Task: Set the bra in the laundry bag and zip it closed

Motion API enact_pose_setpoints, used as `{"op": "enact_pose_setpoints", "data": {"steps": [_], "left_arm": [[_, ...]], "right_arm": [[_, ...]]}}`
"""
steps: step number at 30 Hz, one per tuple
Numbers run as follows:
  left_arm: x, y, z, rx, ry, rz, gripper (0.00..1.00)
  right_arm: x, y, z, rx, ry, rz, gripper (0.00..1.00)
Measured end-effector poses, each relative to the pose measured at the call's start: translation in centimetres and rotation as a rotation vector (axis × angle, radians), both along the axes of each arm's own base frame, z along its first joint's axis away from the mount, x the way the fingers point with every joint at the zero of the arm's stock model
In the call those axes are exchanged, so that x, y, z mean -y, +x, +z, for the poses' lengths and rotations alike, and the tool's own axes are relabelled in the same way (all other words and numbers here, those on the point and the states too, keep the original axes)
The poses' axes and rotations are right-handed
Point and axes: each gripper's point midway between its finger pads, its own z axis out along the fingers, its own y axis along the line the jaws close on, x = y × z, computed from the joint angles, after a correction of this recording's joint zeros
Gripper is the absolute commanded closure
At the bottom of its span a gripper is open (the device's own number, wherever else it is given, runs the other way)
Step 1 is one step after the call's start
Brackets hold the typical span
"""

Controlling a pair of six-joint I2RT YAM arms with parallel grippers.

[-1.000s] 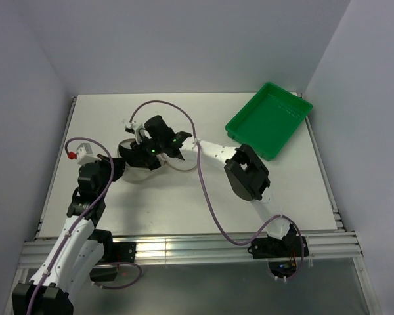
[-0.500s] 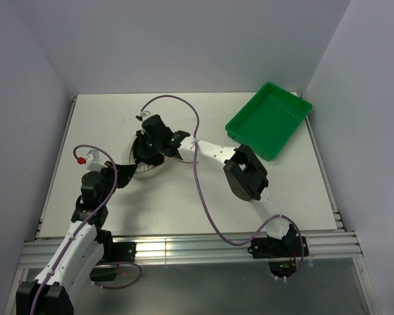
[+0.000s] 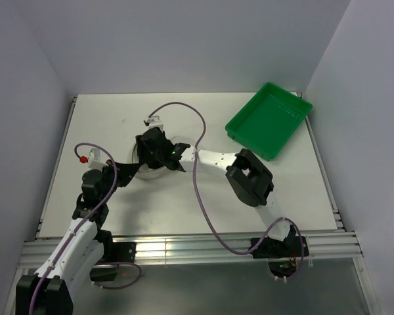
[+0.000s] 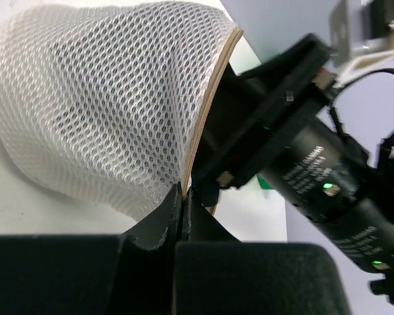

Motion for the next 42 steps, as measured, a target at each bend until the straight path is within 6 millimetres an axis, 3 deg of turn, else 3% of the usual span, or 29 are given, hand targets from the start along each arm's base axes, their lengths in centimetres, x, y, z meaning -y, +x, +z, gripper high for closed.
{"op": "enact_pose_setpoints", "data": {"steps": [4,6,12,14,16,19,22,23,24,26,29,33,38,41,42], "left_arm": [[0.1,0.4,0.3,0.012,-0.010,0.003,1.00],[0.1,0.5,0.1,0.008,-0.011,0.003,1.00],[-0.1,0.5,0.5,0.024,-0.005,0.012,1.00],[-0.1,0.5,0.6,0.028,-0.004,0.012,1.00],[-0.1,0.5,0.6,0.029,-0.004,0.012,1.00],[-0.1,0.5,0.7,0.034,-0.004,0.011,1.00],[-0.1,0.4,1.0,0.044,-0.004,0.011,1.00],[-0.1,0.5,1.0,0.046,-0.004,0.011,1.00],[-0.1,0.5,1.0,0.046,-0.005,0.011,1.00],[-0.1,0.5,0.9,0.042,-0.004,0.009,1.00],[-0.1,0.4,0.9,0.040,-0.004,0.008,1.00],[-0.1,0.4,1.1,0.047,-0.003,0.007,1.00],[-0.1,0.3,1.1,0.050,-0.002,0.005,1.00],[0.0,0.3,1.1,0.050,-0.002,0.000,1.00],[0.0,0.2,1.1,0.050,-0.002,-0.001,1.00]], "right_arm": [[1.9,0.6,2.6,0.046,-0.045,-0.013,0.12],[2.5,0.5,4.4,0.066,-0.049,-0.005,0.08],[3.8,-0.9,10.2,0.109,0.007,0.037,0.04],[4.3,-1.6,11.1,0.110,0.021,0.051,0.04],[4.8,-1.8,11.4,0.108,0.040,0.052,0.11],[7.1,-2.7,10.2,0.077,0.079,0.018,0.16],[12.6,-3.2,7.3,0.020,0.115,-0.115,0.17],[13.4,-3.4,6.8,0.009,0.120,-0.136,0.16],[16.0,-3.5,5.3,-0.021,0.156,-0.215,0.15],[19.2,-3.5,3.1,-0.069,0.222,-0.325,0.12],[22.1,-3.8,-0.7,-0.153,0.296,-0.446,0.08],[23.3,-3.5,-4.2,-0.258,0.377,-0.536,0.07],[22.4,-1.8,-5.3,-0.304,0.501,-0.571,0.09],[21.6,-0.6,-5.4,-0.326,0.572,-0.579,0.18],[21.3,-0.1,-5.5,-0.337,0.597,-0.583,0.26]]}}
